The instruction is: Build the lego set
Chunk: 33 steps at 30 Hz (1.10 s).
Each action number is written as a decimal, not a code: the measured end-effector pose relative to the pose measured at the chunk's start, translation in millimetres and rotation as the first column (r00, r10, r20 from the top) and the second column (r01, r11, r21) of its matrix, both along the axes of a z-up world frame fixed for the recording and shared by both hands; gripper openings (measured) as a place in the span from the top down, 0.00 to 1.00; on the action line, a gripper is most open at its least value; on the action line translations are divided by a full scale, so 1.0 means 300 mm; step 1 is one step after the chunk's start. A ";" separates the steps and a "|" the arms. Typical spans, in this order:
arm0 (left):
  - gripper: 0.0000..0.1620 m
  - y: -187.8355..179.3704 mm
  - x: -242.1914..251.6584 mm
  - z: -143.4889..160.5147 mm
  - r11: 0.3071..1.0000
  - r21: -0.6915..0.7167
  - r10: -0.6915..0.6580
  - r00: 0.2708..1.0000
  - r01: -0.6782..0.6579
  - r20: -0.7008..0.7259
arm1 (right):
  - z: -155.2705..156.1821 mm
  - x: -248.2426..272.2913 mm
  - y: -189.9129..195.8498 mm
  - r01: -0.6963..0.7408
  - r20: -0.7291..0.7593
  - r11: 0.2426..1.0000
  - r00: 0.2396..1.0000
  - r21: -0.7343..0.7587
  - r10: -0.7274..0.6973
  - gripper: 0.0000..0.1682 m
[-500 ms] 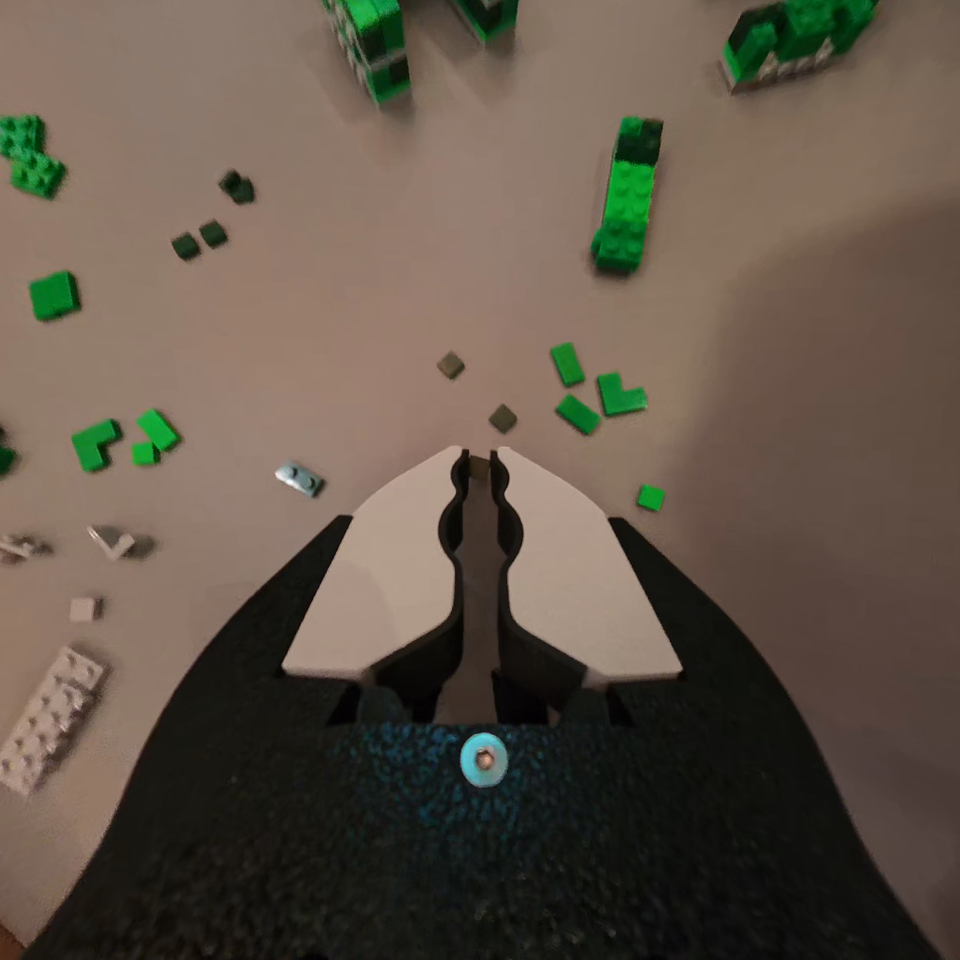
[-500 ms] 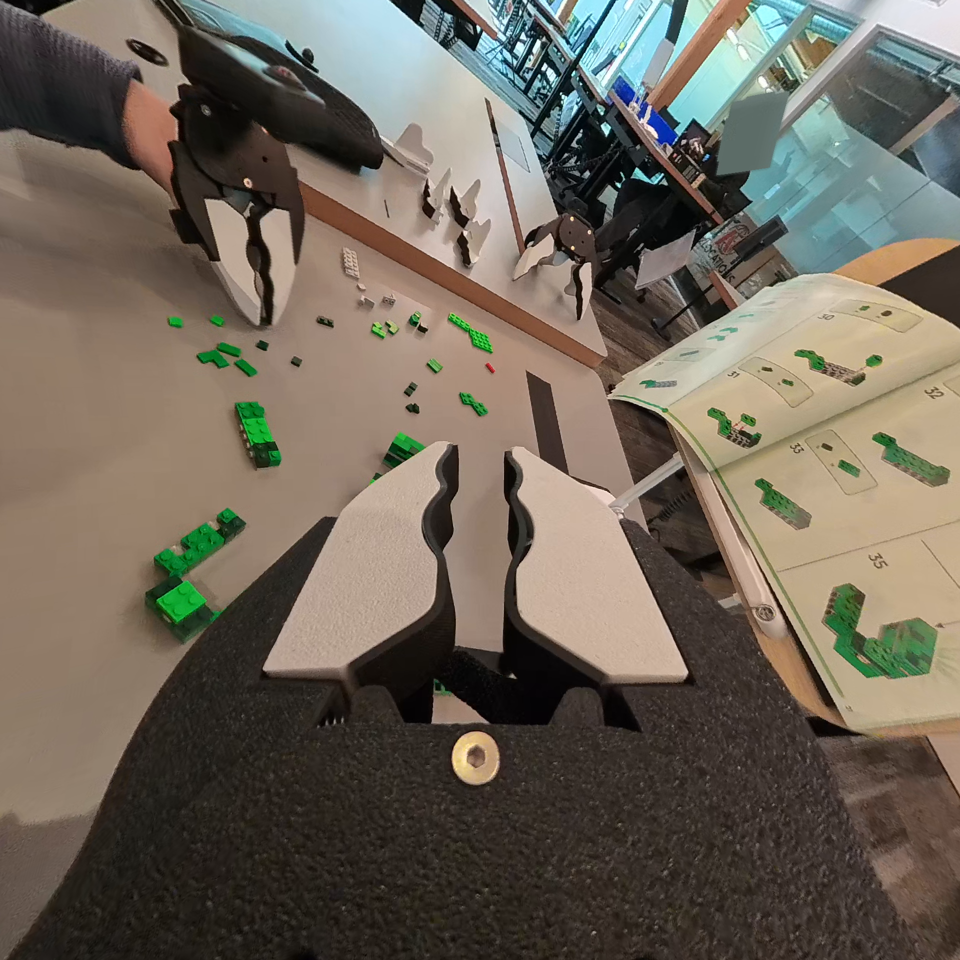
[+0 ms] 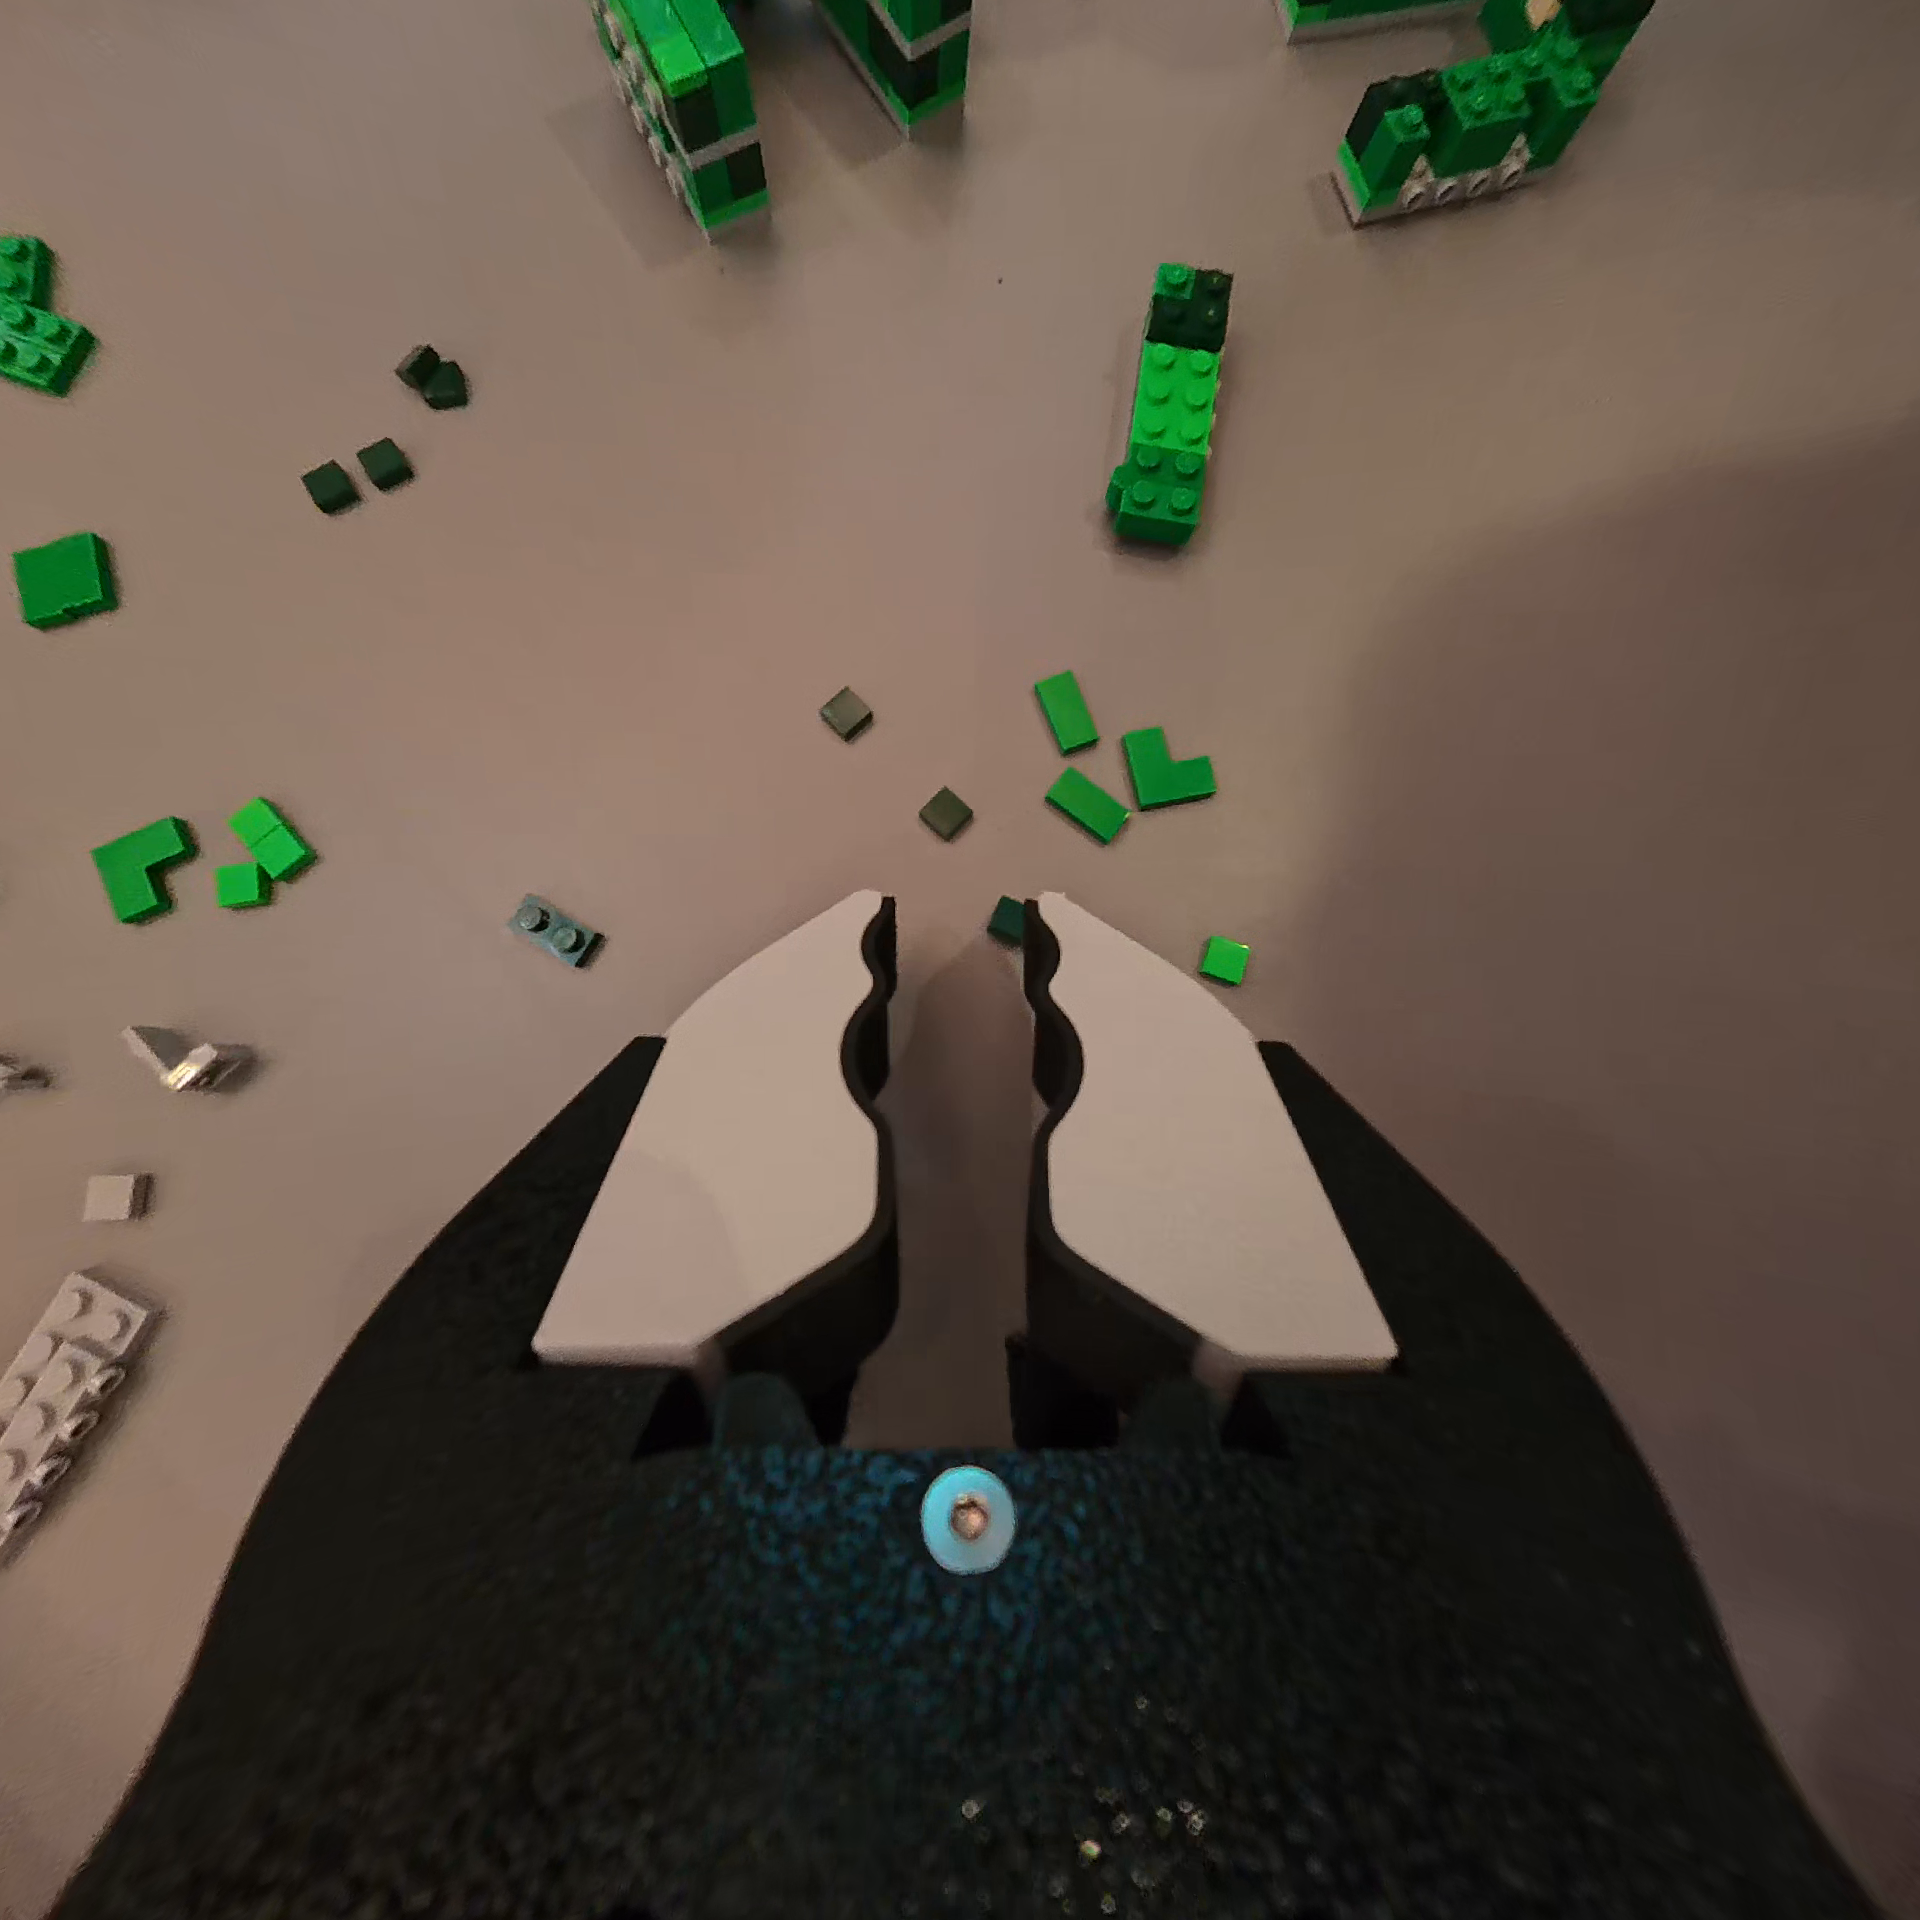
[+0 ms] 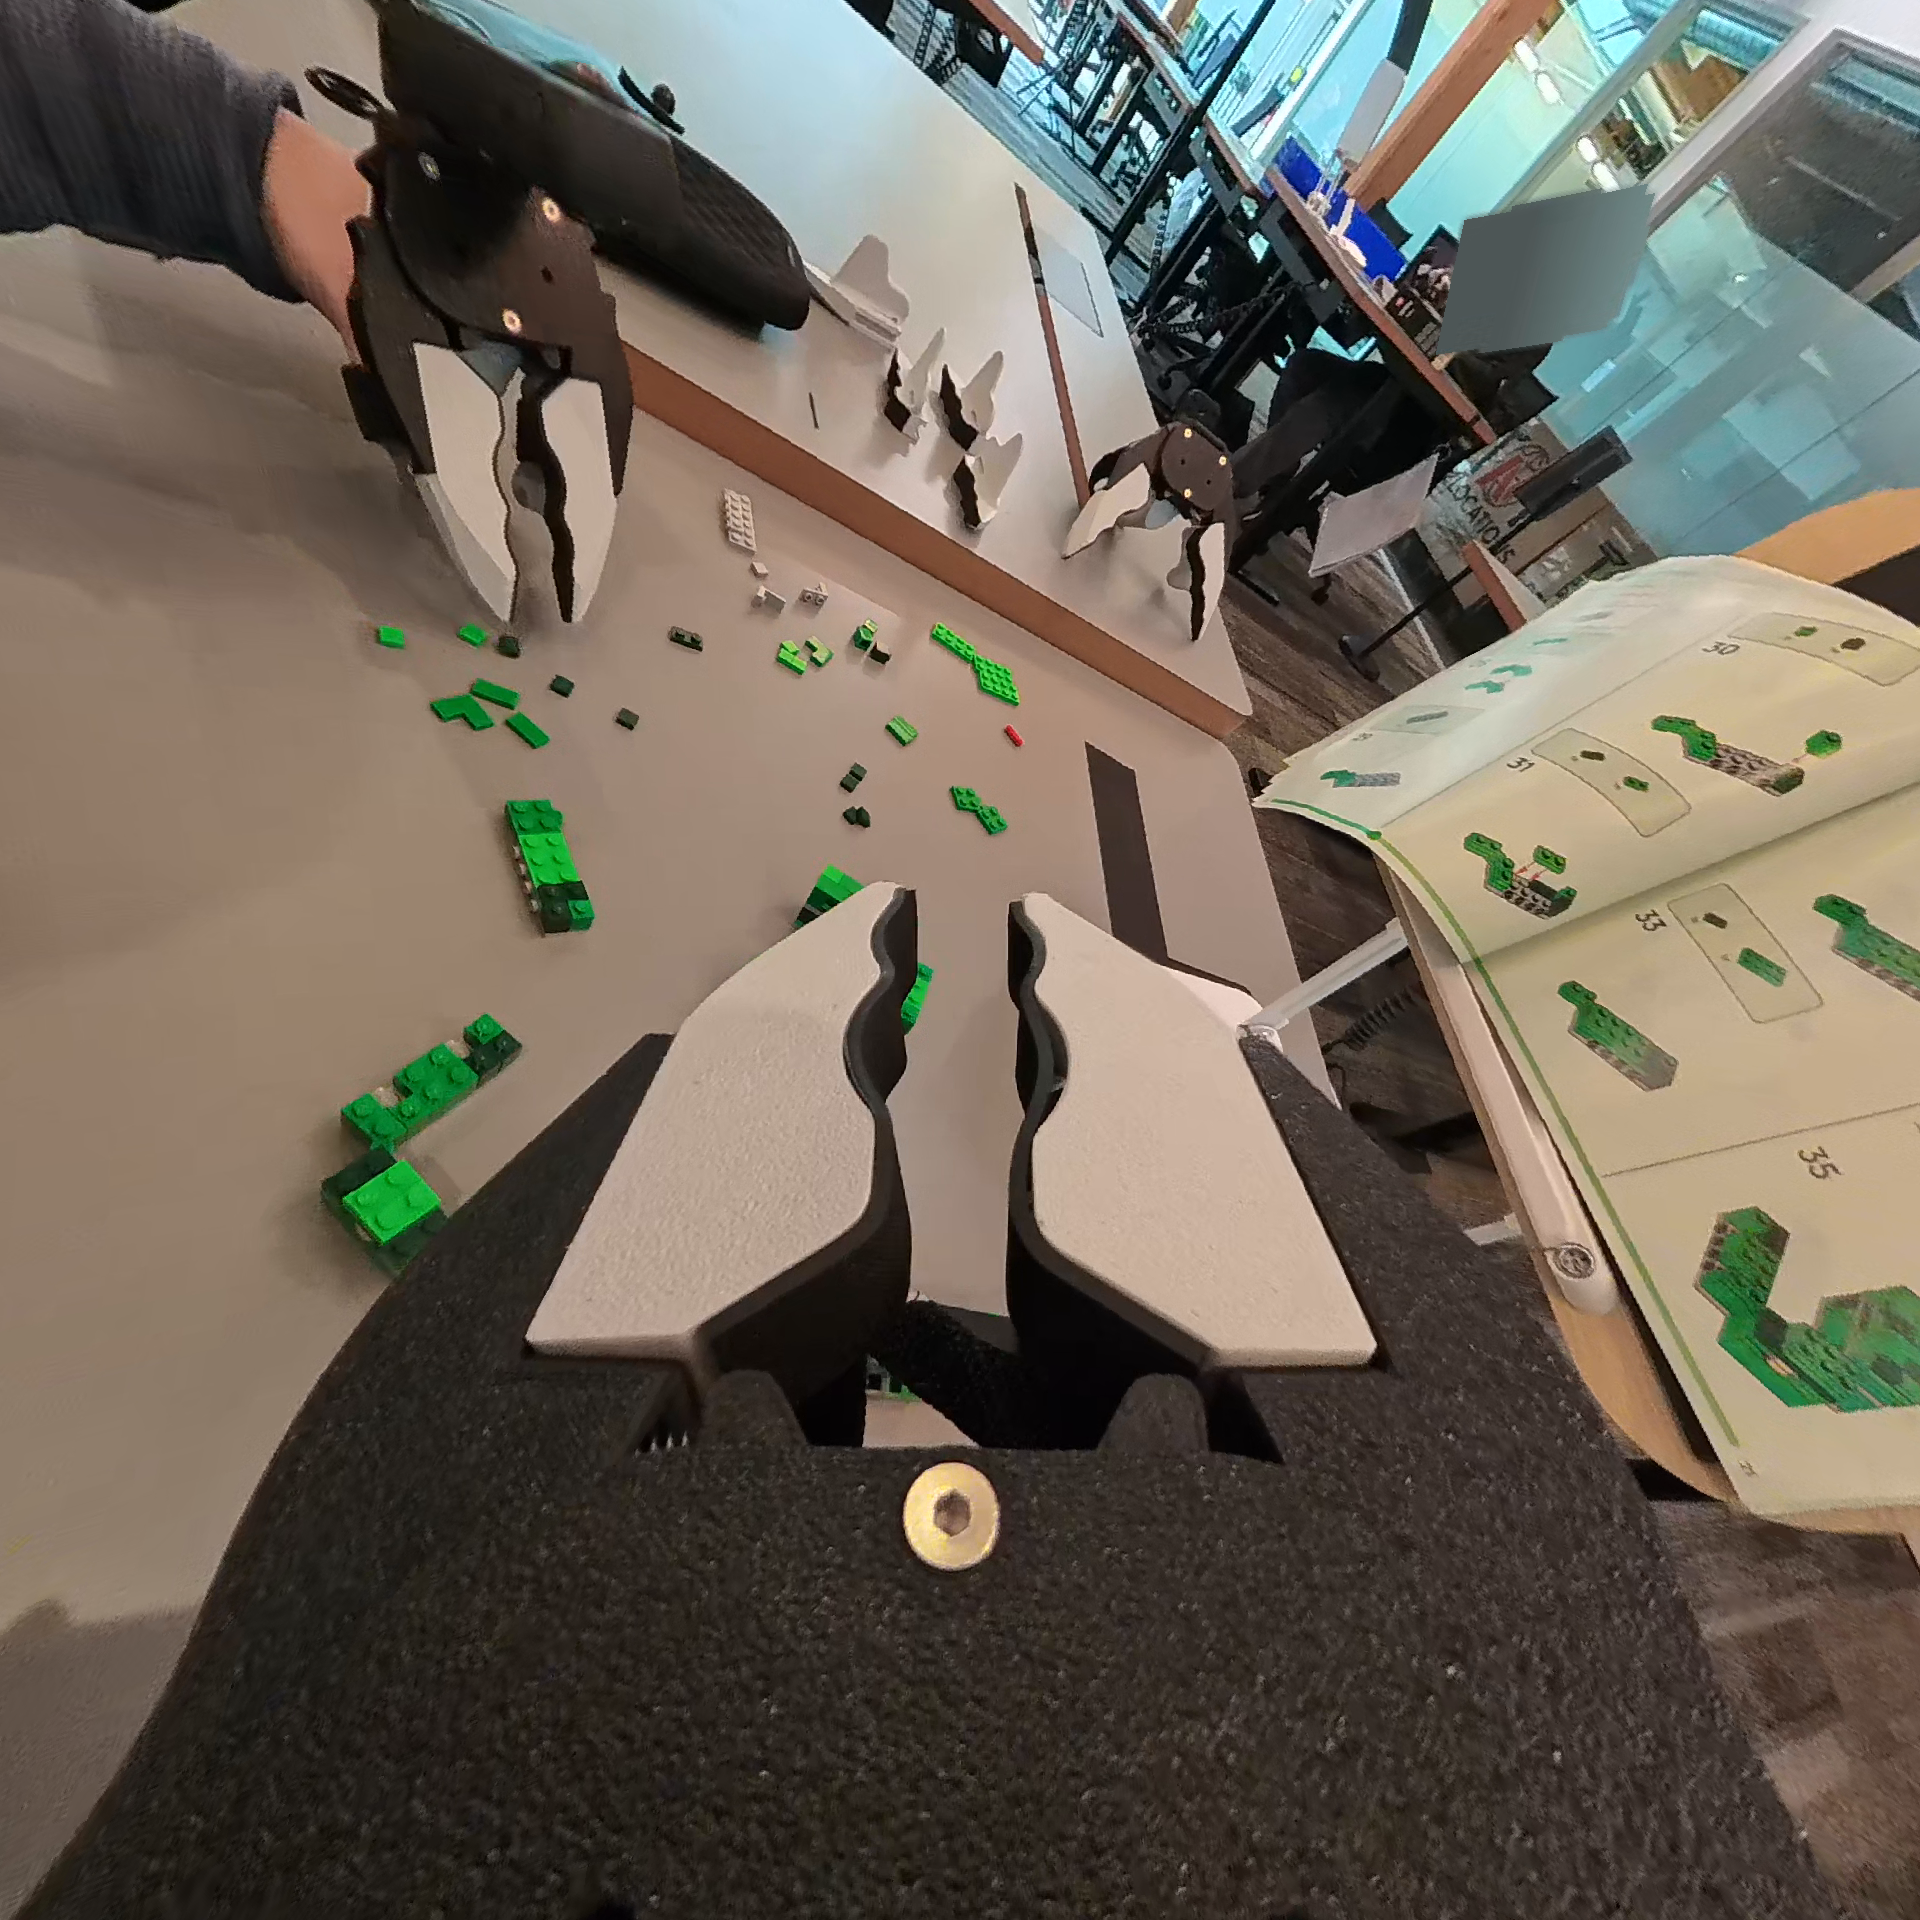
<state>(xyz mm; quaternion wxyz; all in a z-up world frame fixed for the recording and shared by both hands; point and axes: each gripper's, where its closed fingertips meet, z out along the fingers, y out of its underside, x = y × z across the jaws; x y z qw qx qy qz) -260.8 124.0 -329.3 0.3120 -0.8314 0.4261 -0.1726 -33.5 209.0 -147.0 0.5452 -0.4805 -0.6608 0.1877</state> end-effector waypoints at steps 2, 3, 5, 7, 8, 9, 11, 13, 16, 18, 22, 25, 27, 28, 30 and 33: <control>0.85 -0.005 0.009 0.016 1.000 0.012 0.003 1.000 -0.003 0.017 | -0.006 -0.007 -0.004 -0.007 0.009 1.000 1.000 -0.005 0.007 0.90; 0.85 -0.005 0.024 0.032 1.000 0.028 0.000 1.000 -0.001 0.029 | -0.009 -0.012 -0.006 -0.011 0.014 1.000 1.000 -0.006 0.012 0.90; 0.84 0.006 0.085 0.071 0.997 0.081 -0.017 0.998 0.012 0.065 | -0.016 -0.023 -0.009 -0.018 0.023 1.000 1.000 -0.007 0.018 0.90; 0.81 0.007 0.184 0.085 0.993 0.103 -0.072 0.993 0.062 0.096 | -0.026 -0.035 -0.012 -0.025 0.036 1.000 0.999 -0.012 0.026 0.90; 0.79 0.014 0.215 0.070 0.991 0.106 -0.086 0.994 0.079 0.062 | -0.031 -0.040 -0.014 -0.028 0.044 1.000 0.999 -0.012 0.028 0.90; 0.78 0.024 0.240 0.050 0.990 0.108 -0.096 0.995 0.093 0.020 | -0.035 -0.043 -0.016 -0.029 0.051 1.000 0.998 -0.011 0.030 0.90; 0.76 0.050 0.282 0.015 0.987 0.111 -0.111 0.994 0.112 -0.021 | -0.038 -0.048 -0.021 -0.034 0.057 0.999 0.998 -0.010 0.035 0.90; 0.76 0.064 0.328 -0.009 0.985 0.092 -0.146 0.989 0.146 -0.001 | -0.035 -0.049 -0.025 -0.041 0.052 0.999 0.998 -0.011 0.041 0.90; 0.80 0.076 0.360 -0.036 0.983 0.045 -0.177 0.984 0.177 0.002 | -0.036 -0.053 -0.032 -0.052 0.053 0.998 0.997 -0.019 0.053 0.90; 0.86 0.072 0.370 -0.048 0.980 0.021 -0.199 0.980 0.199 -0.001 | -0.044 -0.062 -0.044 -0.074 0.060 0.997 0.995 -0.030 0.075 0.90; 0.89 0.093 0.370 -0.026 0.981 0.074 -0.179 0.984 0.179 0.001 | -0.079 -0.122 -0.124 -0.202 0.094 0.974 0.973 -0.104 0.212 0.86; 0.89 0.096 0.391 0.046 0.986 0.090 -0.149 0.981 0.139 0.122 | -0.150 -0.179 -0.155 -0.231 0.182 0.960 0.948 -0.160 0.259 0.78; 0.89 0.092 0.406 0.104 0.985 0.117 -0.151 0.970 0.130 0.189 | -0.205 -0.206 -0.171 -0.232 0.239 0.943 0.927 -0.239 0.288 0.75; 0.89 0.089 0.412 0.133 0.982 0.140 -0.157 0.966 0.129 0.207 | -0.230 -0.213 -0.184 -0.234 0.260 0.926 0.913 -0.295 0.314 0.75; 0.89 0.081 0.421 0.183 0.974 0.187 -0.170 0.961 0.130 0.217 | -0.268 -0.225 -0.192 -0.227 0.284 0.901 0.896 -0.370 0.342 0.77; 0.89 0.066 0.437 0.244 0.959 0.244 -0.193 0.960 0.141 0.204 | -0.286 -0.243 -0.190 -0.260 0.260 0.889 0.892 -0.377 0.371 0.78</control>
